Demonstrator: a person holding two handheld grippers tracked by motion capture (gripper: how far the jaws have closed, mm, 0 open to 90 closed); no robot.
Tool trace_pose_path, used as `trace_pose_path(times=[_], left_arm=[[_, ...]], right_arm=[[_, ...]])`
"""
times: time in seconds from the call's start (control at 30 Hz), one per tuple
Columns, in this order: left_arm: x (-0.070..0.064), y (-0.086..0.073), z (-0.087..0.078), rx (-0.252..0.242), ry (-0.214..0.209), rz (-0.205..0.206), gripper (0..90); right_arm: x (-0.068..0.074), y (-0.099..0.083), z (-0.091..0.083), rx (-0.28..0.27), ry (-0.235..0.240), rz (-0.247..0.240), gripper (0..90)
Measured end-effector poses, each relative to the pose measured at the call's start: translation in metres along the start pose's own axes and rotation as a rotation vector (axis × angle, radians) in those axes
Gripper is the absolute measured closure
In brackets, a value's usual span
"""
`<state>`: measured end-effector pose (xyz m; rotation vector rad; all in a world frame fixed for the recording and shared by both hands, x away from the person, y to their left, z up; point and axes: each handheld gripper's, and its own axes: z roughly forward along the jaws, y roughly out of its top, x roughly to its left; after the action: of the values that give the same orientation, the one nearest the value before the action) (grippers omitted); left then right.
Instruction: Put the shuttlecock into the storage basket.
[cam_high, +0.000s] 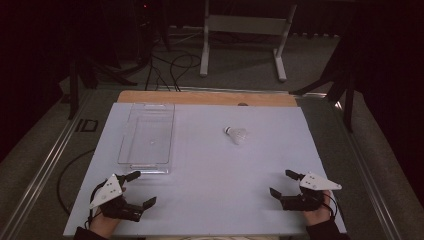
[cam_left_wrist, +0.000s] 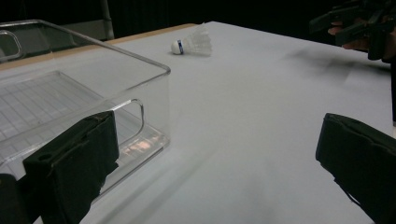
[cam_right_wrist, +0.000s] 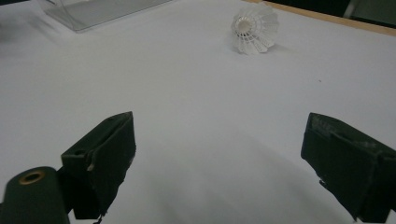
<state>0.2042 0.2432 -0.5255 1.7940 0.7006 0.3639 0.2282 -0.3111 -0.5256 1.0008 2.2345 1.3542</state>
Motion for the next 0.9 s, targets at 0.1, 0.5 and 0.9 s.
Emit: trace_pose_path(times=[0.1, 0.5, 0.9], left_arm=[[0.000, 0.000, 0.000, 0.005, 0.001, 0.003, 0.0], [0.000, 0.000, 0.000, 0.007, -0.004, 0.005, 0.0], [-0.001, 0.000, 0.001, 0.012, -0.008, 0.007, 0.0]], right_arm=[[0.000, 0.001, -0.002, -0.010, -0.003, -0.002, 10.3], [0.001, 0.004, -0.005, -0.021, -0.013, -0.004, 9.1], [0.006, 0.013, -0.008, 0.014, 0.000, -0.019, 7.8]])
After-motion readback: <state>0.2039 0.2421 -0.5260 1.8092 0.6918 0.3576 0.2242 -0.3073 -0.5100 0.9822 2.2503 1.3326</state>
